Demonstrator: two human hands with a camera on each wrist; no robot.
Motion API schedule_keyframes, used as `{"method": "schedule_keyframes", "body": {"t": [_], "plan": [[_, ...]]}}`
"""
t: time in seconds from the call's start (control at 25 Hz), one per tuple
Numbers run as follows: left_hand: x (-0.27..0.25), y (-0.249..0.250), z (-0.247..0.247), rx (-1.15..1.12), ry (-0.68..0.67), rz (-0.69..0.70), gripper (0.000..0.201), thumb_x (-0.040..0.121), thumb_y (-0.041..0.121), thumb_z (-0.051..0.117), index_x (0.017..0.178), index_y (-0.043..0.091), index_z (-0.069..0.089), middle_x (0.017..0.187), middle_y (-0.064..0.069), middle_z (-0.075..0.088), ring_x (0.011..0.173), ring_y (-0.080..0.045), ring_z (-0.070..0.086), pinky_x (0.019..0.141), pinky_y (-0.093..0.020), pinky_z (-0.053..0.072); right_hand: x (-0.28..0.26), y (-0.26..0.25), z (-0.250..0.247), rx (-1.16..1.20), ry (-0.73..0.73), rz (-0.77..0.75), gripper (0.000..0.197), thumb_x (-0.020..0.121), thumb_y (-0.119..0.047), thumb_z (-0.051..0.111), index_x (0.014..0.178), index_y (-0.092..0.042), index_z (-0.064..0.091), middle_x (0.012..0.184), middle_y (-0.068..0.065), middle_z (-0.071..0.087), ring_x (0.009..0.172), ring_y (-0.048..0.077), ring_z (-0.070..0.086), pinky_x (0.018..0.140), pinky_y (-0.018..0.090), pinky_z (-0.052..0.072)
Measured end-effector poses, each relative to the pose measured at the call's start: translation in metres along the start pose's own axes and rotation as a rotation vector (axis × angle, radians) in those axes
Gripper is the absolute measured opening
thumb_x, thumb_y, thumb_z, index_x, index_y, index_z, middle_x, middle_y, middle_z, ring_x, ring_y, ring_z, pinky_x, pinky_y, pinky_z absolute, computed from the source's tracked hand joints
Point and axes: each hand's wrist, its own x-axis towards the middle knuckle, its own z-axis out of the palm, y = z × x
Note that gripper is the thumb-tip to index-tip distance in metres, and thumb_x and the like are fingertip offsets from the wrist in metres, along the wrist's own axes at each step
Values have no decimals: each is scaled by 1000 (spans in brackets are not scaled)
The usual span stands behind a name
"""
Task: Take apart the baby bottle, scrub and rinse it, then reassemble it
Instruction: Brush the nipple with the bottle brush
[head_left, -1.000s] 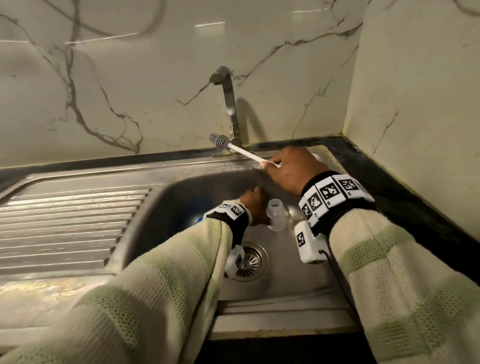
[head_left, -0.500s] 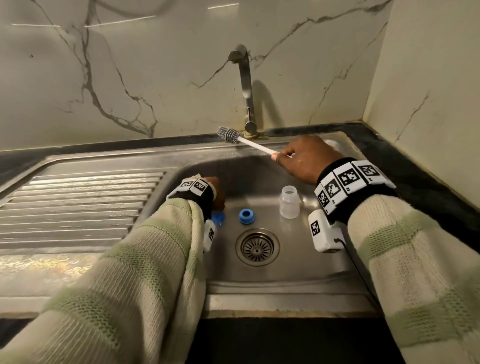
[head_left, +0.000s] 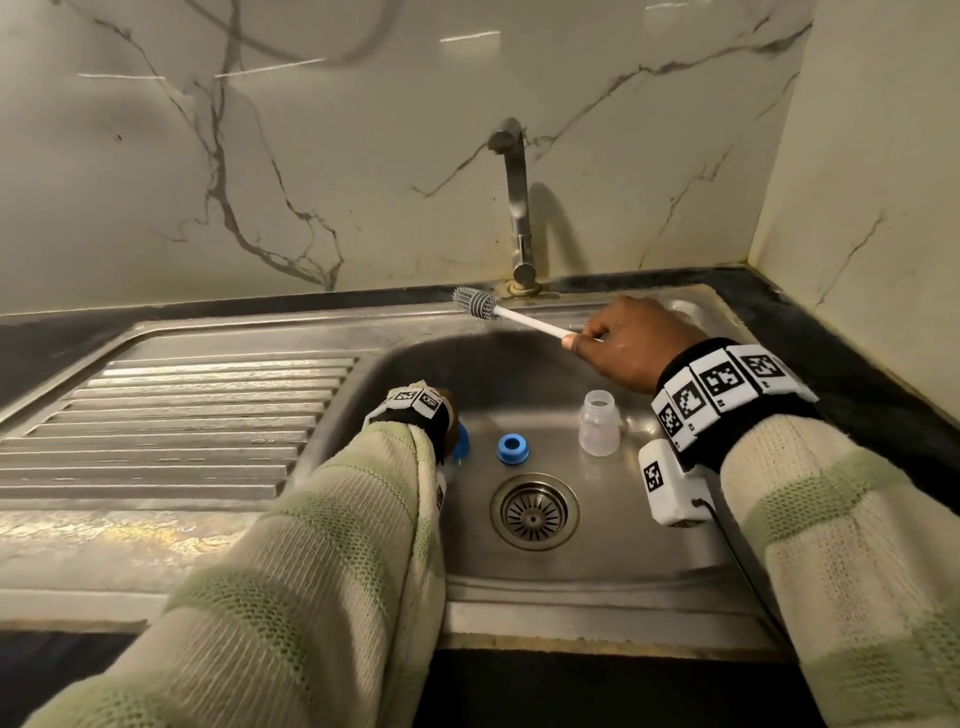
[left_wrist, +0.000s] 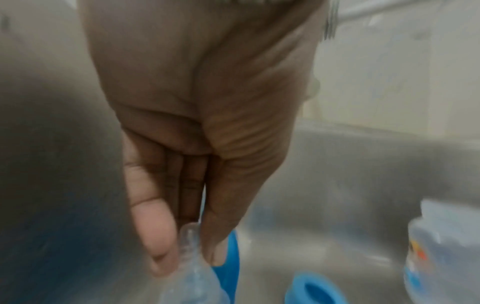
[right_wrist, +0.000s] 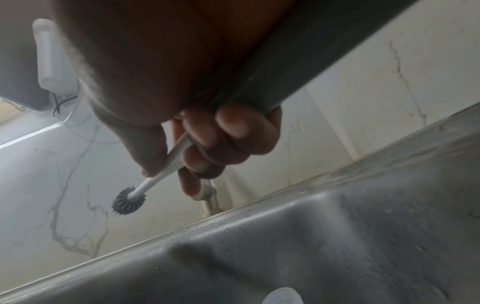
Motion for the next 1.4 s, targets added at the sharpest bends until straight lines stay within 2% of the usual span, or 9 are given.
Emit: {"method": "schedule_keyframes", "body": {"t": [0.16,0.24,0.4,0.48,0.6,0.72,0.88,1.08,1.4], "plan": [[-31,-13,-41,-258,230,10,23,78,28,79,92,12,69,104,-12,68,104,-31,67,79,-31,52,-2,-5,0,4,-22,-6,34,90,-48,59,81,-19,74,70,1,66,65,15,58,58,25,40],[-46,-24,-56,-471,427,18,29,77,20,80,99,3,72,96,-14,69,97,-29,68,76,-33,53,-2,-9,-1,7,-31,-23,35,90,-49,58,83,-18,75,71,2,67,67,16,60,65,29,48],[-67,-35,-57,-1008,676,125,15,92,12,61,90,10,76,86,-13,74,77,-27,71,75,-35,60,-9,-19,-3,-9,-50,-57,38,90,-50,56,81,-17,74,74,4,68,70,20,62,75,36,54],[-73,-36,-56,-1282,672,171,16,96,9,60,86,6,72,71,-10,68,57,-24,65,61,-32,59,-14,-23,-4,-12,-60,-72,39,91,-49,55,81,-17,73,75,5,68,71,22,63,75,37,54],[-77,-39,-55,-1463,690,173,19,91,4,65,76,14,72,66,-1,68,68,-25,67,77,-34,58,-18,-23,-4,-14,-52,-96,37,91,-48,56,80,-17,74,74,5,68,72,23,62,72,35,51],[-80,-40,-48,-1629,637,165,17,91,4,66,75,10,70,52,3,63,57,-17,60,64,-23,54,-19,-23,-5,23,-45,-98,36,91,-45,58,74,-16,71,68,4,65,69,24,61,67,33,48],[-78,-31,-47,-1764,546,225,8,92,4,66,86,0,69,62,-4,61,53,-14,52,49,-18,45,-18,-25,0,32,-41,-83,37,91,-46,59,77,-15,73,68,2,64,67,20,58,65,31,46],[-72,-33,-55,-1985,481,250,6,97,5,56,100,3,62,90,-10,61,79,-20,66,72,-30,61,-22,-28,-4,29,-83,-104,34,92,-43,59,83,-13,73,65,5,64,52,12,51,51,22,40],[-66,-28,-49,-1909,404,291,17,95,6,61,109,-2,64,88,-14,64,63,-16,66,63,-27,58,-22,-13,-15,53,-96,-128,30,88,-41,67,78,-14,74,53,-5,57,38,-1,47,42,12,37]]}}
